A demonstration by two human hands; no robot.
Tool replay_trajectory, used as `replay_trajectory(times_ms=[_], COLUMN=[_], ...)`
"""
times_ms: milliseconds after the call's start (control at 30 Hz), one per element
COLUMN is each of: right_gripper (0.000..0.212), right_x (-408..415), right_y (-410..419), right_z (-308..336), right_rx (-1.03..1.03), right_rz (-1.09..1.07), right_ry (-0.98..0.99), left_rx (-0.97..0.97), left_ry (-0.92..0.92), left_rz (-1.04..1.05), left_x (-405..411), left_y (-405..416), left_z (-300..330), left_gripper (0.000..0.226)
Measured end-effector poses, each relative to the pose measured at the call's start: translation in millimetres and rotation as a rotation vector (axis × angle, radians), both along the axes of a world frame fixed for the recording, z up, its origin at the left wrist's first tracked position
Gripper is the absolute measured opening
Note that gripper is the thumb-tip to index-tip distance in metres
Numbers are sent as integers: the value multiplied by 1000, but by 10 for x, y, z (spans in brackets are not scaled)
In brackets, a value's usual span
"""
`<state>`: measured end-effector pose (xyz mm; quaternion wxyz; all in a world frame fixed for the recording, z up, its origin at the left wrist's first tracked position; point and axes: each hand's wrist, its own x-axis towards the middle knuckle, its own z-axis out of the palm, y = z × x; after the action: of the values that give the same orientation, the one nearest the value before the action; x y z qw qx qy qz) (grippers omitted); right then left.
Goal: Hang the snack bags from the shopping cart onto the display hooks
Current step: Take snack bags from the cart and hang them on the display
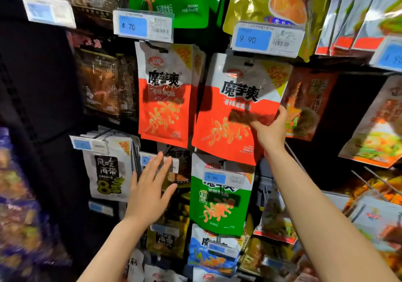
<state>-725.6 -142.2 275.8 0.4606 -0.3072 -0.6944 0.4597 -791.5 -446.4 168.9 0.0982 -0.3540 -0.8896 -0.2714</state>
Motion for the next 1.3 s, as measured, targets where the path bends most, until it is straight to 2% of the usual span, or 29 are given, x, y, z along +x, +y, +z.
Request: replay_trajectory(times_ms=[167,367,467,567,667,767,833,933,1067,1133,1233,1300], right_gripper=[91,70,58,27,23,9,14,9,23,24,19,24], right_x=[483,1477,2131,2786,3432,4096,4573,5276,6157,6538,7074,7426], right_y=[-223,-403,-404,-314,-131,55,224,481,711,763,837,898], right_z=[-100,-134,-182,-282,-530,-783,-958,-1203,-1430,-1549,-1691,-1860], right_rx=[28,79,94,85,-15,-129,-229,-341,-473,-543,-641,-679], right_rz=[-20,-70,-32,-38,-47,-40,-39,-108,-241,-311,-447,-537], right_ry=[-82,-155,-193,-271,-272,-297,-279,-283,-232,-201,-127,-80], left_rx=[97,296,239,148,168,153,128,109,70,24,-115,-232], left_ry=[12,84,109,33,-72,-125,-193,-286,-378,-420,-398,-428], left_rz=[-22,-264,-422,-577,-644,-739,-777,-843,-964,-1027,-1120,-1183], left_x=[163,801,1205,1666,2227,2850,3306,3998,4888,5265,5723,6002], left_y=[171,729,1079,1422,1756,2142,2417,2831,3315,3523,3834,4039], left_z=[56,4,20,41,45,-5,-81,-240,-419,-499,-723,-886], left_gripper=[62,43,34,37,36,34,29,32,24,15,7,8])
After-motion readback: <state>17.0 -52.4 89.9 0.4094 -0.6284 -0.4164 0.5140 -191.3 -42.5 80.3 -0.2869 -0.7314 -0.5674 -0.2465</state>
